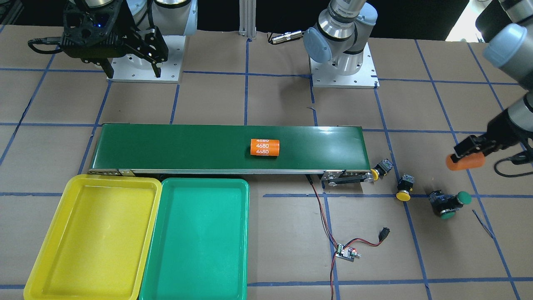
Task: Sort buttons by color to trays
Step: 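Place the second orange cylinder on the belt with the left gripper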
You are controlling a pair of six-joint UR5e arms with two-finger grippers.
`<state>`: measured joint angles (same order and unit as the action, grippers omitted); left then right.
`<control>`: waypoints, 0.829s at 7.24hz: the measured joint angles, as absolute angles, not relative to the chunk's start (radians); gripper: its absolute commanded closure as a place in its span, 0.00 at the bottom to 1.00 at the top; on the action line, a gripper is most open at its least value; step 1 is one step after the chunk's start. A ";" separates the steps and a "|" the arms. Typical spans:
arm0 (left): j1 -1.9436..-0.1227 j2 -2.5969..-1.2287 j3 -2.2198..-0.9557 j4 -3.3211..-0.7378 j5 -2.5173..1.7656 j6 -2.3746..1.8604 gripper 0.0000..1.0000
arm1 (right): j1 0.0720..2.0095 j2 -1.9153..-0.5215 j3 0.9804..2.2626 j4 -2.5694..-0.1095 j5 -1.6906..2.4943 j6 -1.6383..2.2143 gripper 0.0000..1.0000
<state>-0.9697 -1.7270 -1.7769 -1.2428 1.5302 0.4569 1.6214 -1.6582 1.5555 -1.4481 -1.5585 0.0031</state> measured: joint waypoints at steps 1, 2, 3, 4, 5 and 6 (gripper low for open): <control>-1.062 -1.673 -1.791 -1.296 1.527 0.420 0.94 | 1.622 -1.658 1.555 -1.448 -1.558 0.003 0.00; -1.156 -1.633 -1.825 -1.327 1.523 0.343 0.91 | 1.622 -1.658 1.555 -1.448 -1.559 0.003 0.00; -1.239 -1.605 -1.879 -1.333 1.522 0.265 0.87 | 1.622 -1.658 1.555 -1.448 -1.559 0.003 0.00; -1.311 -1.592 -1.941 -1.310 1.522 0.216 0.86 | 1.623 -1.658 1.555 -1.448 -1.559 0.003 0.00; -1.358 -1.590 -1.991 -1.274 1.523 0.182 0.62 | 1.623 -1.658 1.555 -1.448 -1.559 0.003 0.00; -1.385 -1.589 -2.034 -1.247 1.523 0.151 0.18 | 1.623 -1.658 1.555 -1.448 -1.559 0.003 0.00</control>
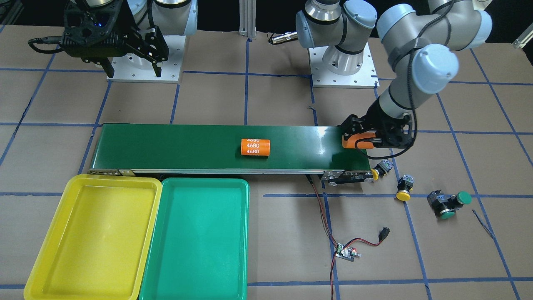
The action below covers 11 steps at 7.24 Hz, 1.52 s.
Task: Sort buttons by color to trays
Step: 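Place the second orange cylinder on the belt with the left gripper, then move the left gripper back to the green-capped buttons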
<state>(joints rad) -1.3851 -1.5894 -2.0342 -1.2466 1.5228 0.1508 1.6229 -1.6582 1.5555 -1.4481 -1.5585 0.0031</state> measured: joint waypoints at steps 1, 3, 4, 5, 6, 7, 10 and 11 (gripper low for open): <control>-1.396 -1.586 -2.066 -1.225 1.522 0.130 0.00 | 1.623 -1.658 1.555 -1.448 -1.559 0.003 0.00; -1.401 -1.583 -2.086 -1.210 1.519 0.118 0.00 | 1.626 -1.658 1.555 -1.449 -1.559 0.005 0.00; -1.402 -1.582 -2.086 -1.209 1.518 0.116 0.00 | 1.628 -1.659 1.555 -1.448 -1.558 0.005 0.00; -1.403 -1.580 -2.084 -1.209 1.518 0.116 0.00 | 1.629 -1.658 1.555 -1.449 -1.558 0.005 0.00; -1.403 -1.574 -2.064 -1.212 1.521 0.116 0.00 | 1.631 -1.658 1.556 -1.449 -1.555 0.007 0.00; -1.399 -1.568 -2.009 -1.238 1.527 0.117 0.00 | 1.631 -1.660 1.559 -1.448 -1.551 0.007 0.00; -1.278 -1.618 -1.780 -1.337 1.544 0.202 0.00 | 1.624 -1.657 1.575 -1.456 -1.552 0.013 0.00; -1.205 -1.656 -1.756 -1.310 1.548 0.286 0.00 | 1.622 -1.657 1.576 -1.455 -1.554 0.015 0.00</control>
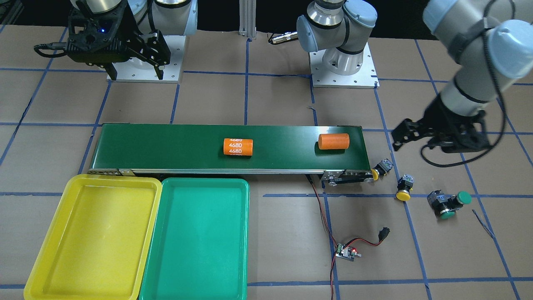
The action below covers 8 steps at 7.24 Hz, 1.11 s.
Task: Sort buttons by color to trays
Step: 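Move the left gripper back to the green-capped buttons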
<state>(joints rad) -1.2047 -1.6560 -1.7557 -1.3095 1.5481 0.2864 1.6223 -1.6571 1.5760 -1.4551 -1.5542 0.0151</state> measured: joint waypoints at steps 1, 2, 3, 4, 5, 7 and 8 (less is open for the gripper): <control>-1.121 -1.704 -1.749 -1.240 1.550 0.390 0.00 | 1.622 -1.657 1.576 -1.456 -1.553 0.016 0.00; -1.056 -1.756 -1.745 -1.175 1.551 0.477 0.00 | 1.622 -1.657 1.576 -1.458 -1.551 0.016 0.00; -1.017 -1.811 -1.737 -1.125 1.549 0.532 0.00 | 1.622 -1.655 1.577 -1.461 -1.549 0.017 0.00; -0.998 -1.863 -1.732 -1.071 1.548 0.575 0.00 | 1.620 -1.653 1.577 -1.464 -1.550 0.017 0.00; -0.985 -1.907 -1.724 -1.023 1.549 0.630 0.00 | 1.621 -1.655 1.577 -1.465 -1.554 0.015 0.00; -0.948 -1.974 -1.711 -0.982 1.545 0.710 0.00 | 1.626 -1.667 1.578 -1.464 -1.558 0.012 0.00; -0.937 -1.998 -1.709 -0.977 1.545 0.723 0.00 | 1.628 -1.672 1.578 -1.462 -1.558 0.012 0.00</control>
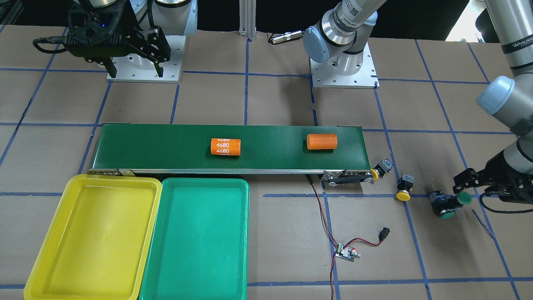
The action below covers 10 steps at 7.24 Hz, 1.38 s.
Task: Sort buttons by color to trays
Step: 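Move the left gripper back to the green-capped buttons, then grasp a green-capped push-button with the left gripper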
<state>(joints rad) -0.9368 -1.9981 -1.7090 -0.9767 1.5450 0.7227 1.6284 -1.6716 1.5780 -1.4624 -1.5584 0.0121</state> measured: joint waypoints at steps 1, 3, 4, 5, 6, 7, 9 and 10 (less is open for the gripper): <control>-0.932 -2.016 -1.708 -0.975 1.547 0.728 0.23 | 1.629 -1.674 1.580 -1.458 -1.562 0.010 0.00; -0.929 -2.032 -1.708 -0.974 1.544 0.720 0.60 | 1.631 -1.680 1.586 -1.457 -1.561 0.010 0.00; -0.929 -2.035 -1.709 -0.974 1.543 0.708 0.68 | 1.631 -1.682 1.587 -1.458 -1.556 0.013 0.00; -0.929 -2.036 -1.709 -0.974 1.540 0.691 0.89 | 1.630 -1.682 1.587 -1.456 -1.556 0.015 0.00; -0.930 -2.037 -1.708 -0.974 1.538 0.678 1.00 | 1.630 -1.683 1.587 -1.455 -1.555 0.016 0.00; -0.932 -2.035 -1.708 -0.974 1.537 0.672 1.00 | 1.630 -1.683 1.588 -1.454 -1.553 0.018 0.00; -0.941 -2.001 -1.696 -1.008 1.540 0.667 1.00 | 1.628 -1.683 1.589 -1.452 -1.552 0.018 0.00; -0.948 -1.960 -1.685 -1.072 1.546 0.661 1.00 | 1.628 -1.683 1.589 -1.451 -1.551 0.019 0.00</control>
<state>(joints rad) -0.9482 -1.9605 -1.6851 -1.0723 1.5458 0.6614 1.6284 -1.6828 1.5891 -1.4513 -1.5513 0.0188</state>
